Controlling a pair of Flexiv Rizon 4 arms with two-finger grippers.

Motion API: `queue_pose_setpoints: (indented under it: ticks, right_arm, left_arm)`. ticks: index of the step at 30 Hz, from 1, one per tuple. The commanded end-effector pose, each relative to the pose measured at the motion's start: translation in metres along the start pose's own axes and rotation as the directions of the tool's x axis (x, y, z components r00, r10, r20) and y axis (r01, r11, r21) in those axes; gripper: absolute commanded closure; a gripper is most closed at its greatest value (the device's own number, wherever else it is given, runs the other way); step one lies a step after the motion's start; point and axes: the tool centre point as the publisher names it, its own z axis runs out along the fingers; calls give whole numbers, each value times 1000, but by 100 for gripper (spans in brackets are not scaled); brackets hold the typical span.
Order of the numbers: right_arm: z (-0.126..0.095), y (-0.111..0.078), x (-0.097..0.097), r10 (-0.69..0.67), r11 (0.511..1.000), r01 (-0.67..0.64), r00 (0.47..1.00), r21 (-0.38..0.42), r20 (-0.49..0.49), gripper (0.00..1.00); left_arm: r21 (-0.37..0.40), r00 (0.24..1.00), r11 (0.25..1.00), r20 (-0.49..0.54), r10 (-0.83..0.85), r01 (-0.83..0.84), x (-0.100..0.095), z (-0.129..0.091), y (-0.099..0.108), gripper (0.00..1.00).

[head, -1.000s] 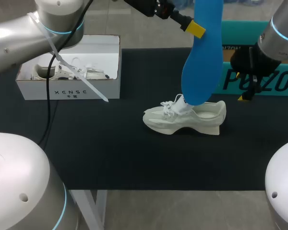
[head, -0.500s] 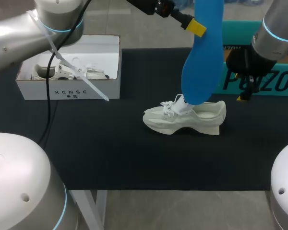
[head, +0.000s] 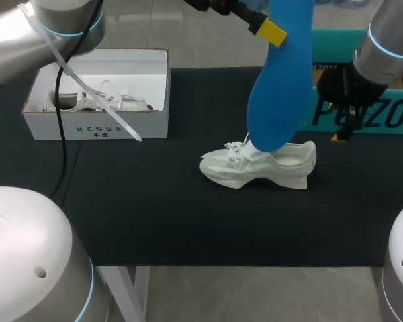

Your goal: Take the shoe out of the shoebox, open the shoe tongue, remove and reinsert the insole, then place the shoe into the shoebox

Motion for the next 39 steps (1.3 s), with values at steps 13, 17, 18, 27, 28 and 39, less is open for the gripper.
queue_pose_setpoints:
  ticks: [13, 17, 18, 27, 28, 39]
  right_arm:
    - [2, 15, -1, 27, 1000, -27, 1000, -1, -11, 0]
    - [5, 34, -3, 63, 998, -63, 998, 4, -13, 0]
    - [7, 37, -4, 73, 997, -73, 997, 5, -15, 0]
    - [24, 69, -16, 141, 990, -141, 990, 4, -21, 0]
    - [26, 71, -18, 150, 989, -149, 988, 6, -26, 0]
    - [67, 79, -20, 189, 981, -190, 981, -29, -43, 0]
  left_arm:
    - [9, 1000, 1000, 6, 0, 0, 2, 0, 5, 100]
    - [9, 1000, 1000, 6, 0, 0, 2, 0, 5, 100]
    - [9, 1000, 1000, 6, 0, 0, 2, 0, 5, 100]
    - [9, 1000, 1000, 6, 0, 0, 2, 0, 5, 100]
    - [9, 1000, 1000, 6, 0, 0, 2, 0, 5, 100]
    - [9, 1000, 1000, 6, 0, 0, 2, 0, 5, 100]
